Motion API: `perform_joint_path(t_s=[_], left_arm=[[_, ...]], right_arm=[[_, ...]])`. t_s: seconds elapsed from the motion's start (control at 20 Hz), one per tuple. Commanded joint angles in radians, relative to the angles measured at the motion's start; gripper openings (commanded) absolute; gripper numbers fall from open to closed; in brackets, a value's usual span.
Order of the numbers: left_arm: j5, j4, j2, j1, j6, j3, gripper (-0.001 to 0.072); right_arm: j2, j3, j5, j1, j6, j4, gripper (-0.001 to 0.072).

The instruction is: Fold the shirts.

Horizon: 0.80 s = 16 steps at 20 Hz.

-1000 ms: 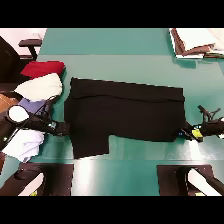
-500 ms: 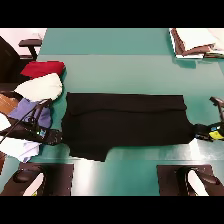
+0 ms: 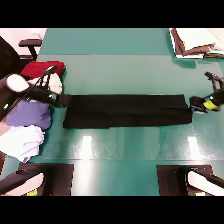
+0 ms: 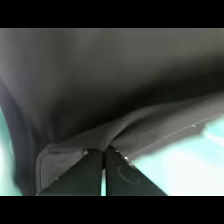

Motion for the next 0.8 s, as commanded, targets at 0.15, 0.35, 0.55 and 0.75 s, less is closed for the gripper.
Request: perform_joint_path(t_s=[0.15,0.35,0.55,0.75], left_arm=[[0.139,-0.003,-0.261,0.001,0.018,0.180,0.0379],[0.043,-0.008,-0.261,0.001,0.000,0.249,0.0483],[-0.040,-0.044,-0.261,-0.001,0.000,0.269,0.0481],[-0.008,-0.132,-0.262,-0.042,0.006,0.269,0.0034]], right_arm=[[-0.293,0.252,-0.058,0.033,-0.042,0.130,0.0079],[-0.270,0.288,-0.028,-0.066,-0.146,0.245,0.0395],[-0.166,0.138,-0.027,-0.260,-0.190,0.254,0.0568],[-0.226,-0.006,-0.023,-0.444,-0.294,0.397,0.0567]])
